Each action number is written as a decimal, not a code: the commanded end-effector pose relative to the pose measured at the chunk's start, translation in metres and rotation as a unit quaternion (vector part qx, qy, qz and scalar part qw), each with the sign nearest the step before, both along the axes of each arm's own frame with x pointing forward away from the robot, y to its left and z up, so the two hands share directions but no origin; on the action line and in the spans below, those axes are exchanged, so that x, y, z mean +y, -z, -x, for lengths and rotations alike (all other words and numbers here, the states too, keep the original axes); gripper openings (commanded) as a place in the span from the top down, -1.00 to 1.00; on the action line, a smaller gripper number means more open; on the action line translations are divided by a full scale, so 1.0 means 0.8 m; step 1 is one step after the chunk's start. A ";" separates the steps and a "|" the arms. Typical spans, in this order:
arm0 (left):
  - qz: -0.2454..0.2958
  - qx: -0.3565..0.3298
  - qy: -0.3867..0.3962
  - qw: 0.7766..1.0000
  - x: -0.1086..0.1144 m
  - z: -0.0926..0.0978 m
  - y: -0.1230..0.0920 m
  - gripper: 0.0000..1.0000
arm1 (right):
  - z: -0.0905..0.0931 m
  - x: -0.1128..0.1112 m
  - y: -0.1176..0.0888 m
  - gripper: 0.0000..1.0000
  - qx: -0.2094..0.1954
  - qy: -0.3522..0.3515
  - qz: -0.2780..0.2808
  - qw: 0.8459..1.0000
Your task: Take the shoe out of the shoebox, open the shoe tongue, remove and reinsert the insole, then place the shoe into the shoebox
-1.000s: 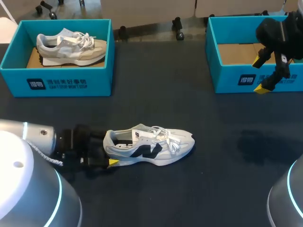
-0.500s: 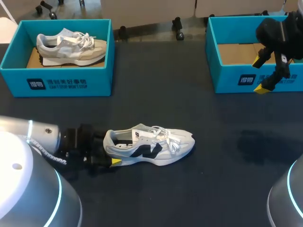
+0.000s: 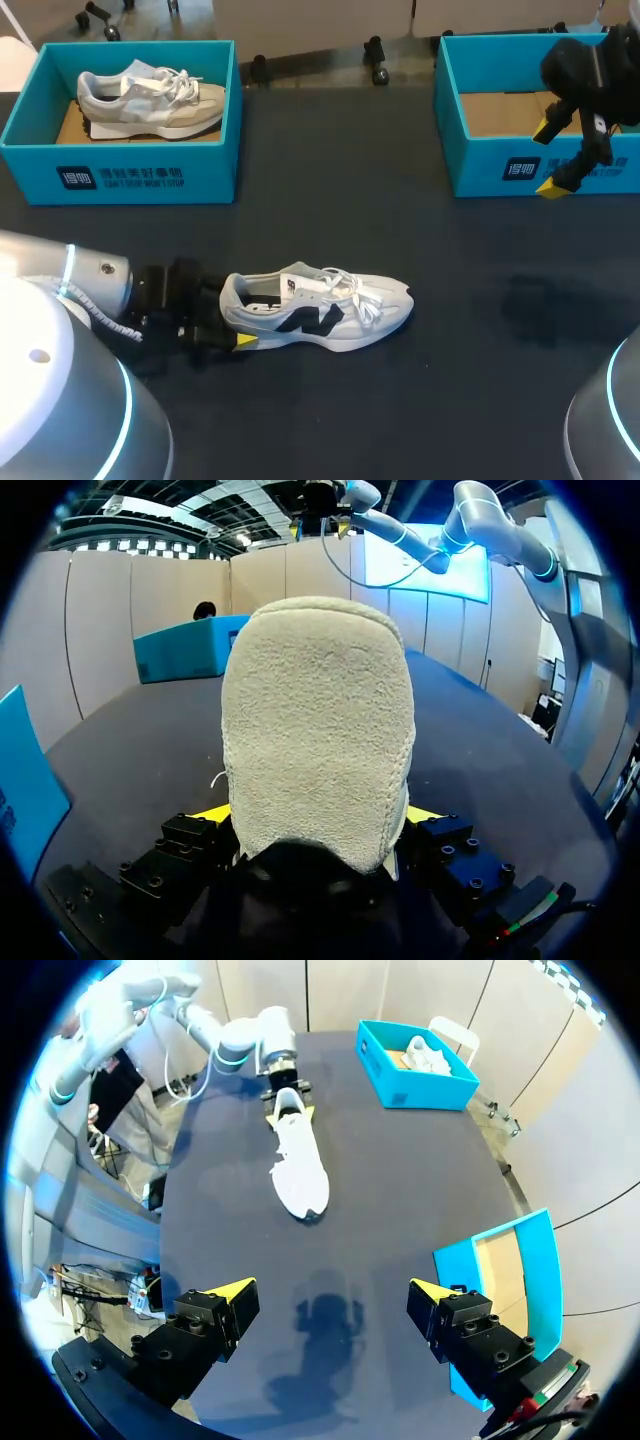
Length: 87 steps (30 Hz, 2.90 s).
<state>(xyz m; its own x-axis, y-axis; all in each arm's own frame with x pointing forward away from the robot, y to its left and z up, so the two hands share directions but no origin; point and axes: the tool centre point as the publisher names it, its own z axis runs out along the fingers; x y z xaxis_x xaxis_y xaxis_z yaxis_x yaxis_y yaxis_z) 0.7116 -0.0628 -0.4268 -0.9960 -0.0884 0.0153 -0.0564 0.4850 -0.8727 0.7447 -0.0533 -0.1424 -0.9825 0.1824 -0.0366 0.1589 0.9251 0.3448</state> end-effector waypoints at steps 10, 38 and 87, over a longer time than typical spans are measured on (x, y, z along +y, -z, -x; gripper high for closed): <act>-0.001 0.001 0.002 1.000 -0.006 -0.005 0.006 1.00 | -0.002 0.001 0.000 -1.00 0.001 0.000 0.001 1.000; -0.001 0.001 0.002 1.000 -0.006 -0.005 0.006 1.00 | -0.050 0.128 0.000 -1.00 0.053 0.295 0.068 0.952; -0.001 0.001 0.002 1.000 -0.006 -0.005 0.006 1.00 | 0.028 0.379 0.143 -1.00 0.125 0.292 0.036 0.948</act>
<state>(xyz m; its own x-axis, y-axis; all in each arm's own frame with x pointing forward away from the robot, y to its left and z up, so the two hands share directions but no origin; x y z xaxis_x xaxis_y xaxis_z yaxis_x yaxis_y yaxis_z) 0.7118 -0.0632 -0.4270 -0.9960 -0.0875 0.0152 -0.0558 0.4831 -0.8738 0.7195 0.2358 -0.2452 -0.6909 0.7079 0.1468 0.7222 0.6668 0.1837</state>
